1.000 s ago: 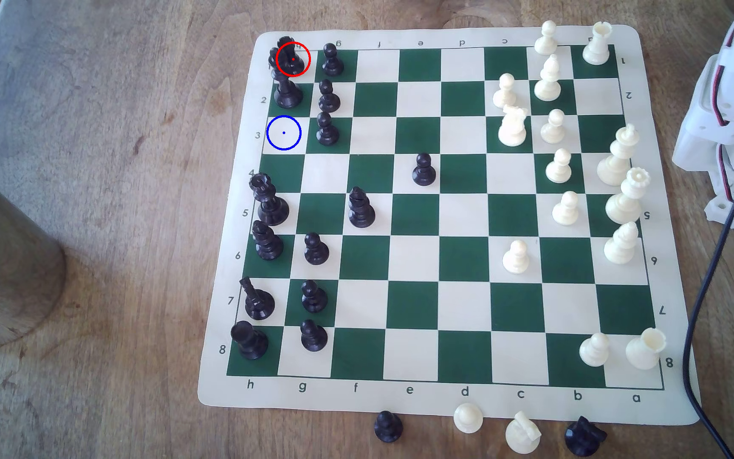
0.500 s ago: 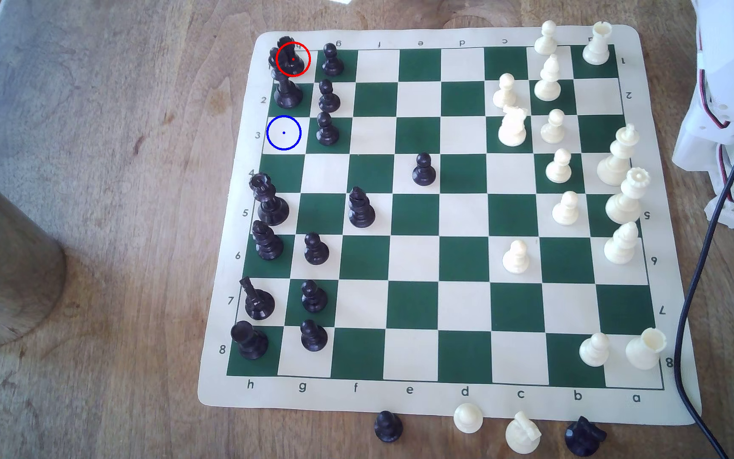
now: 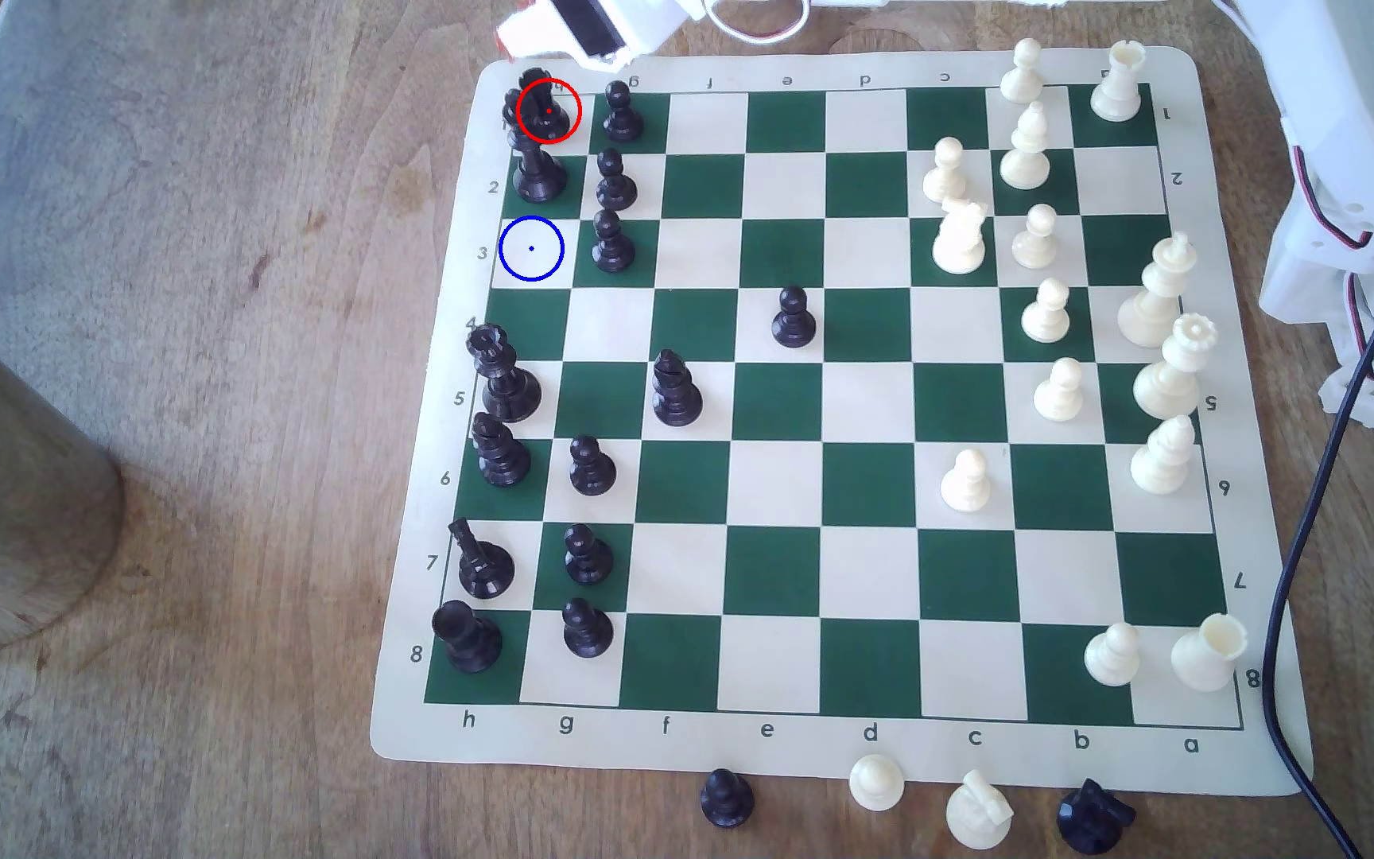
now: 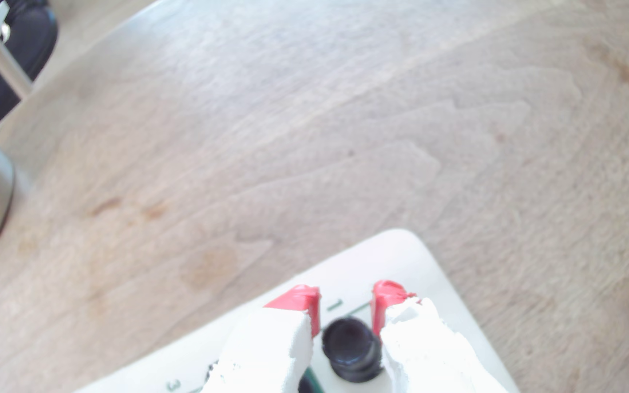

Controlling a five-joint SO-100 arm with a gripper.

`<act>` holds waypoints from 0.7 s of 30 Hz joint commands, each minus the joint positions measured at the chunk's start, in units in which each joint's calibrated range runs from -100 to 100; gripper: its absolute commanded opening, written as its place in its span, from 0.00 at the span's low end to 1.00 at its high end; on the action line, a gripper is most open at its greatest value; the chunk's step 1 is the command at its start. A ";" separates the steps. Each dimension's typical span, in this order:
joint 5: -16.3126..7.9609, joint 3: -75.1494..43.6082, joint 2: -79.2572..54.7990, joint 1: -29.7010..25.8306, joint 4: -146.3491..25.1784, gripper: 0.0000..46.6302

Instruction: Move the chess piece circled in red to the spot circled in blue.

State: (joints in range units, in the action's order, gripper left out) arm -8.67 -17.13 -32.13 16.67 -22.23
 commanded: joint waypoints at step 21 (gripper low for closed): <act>-0.10 -7.26 -2.33 1.13 2.58 0.30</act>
State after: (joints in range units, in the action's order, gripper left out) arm -8.67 -18.75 -36.24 17.48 -21.12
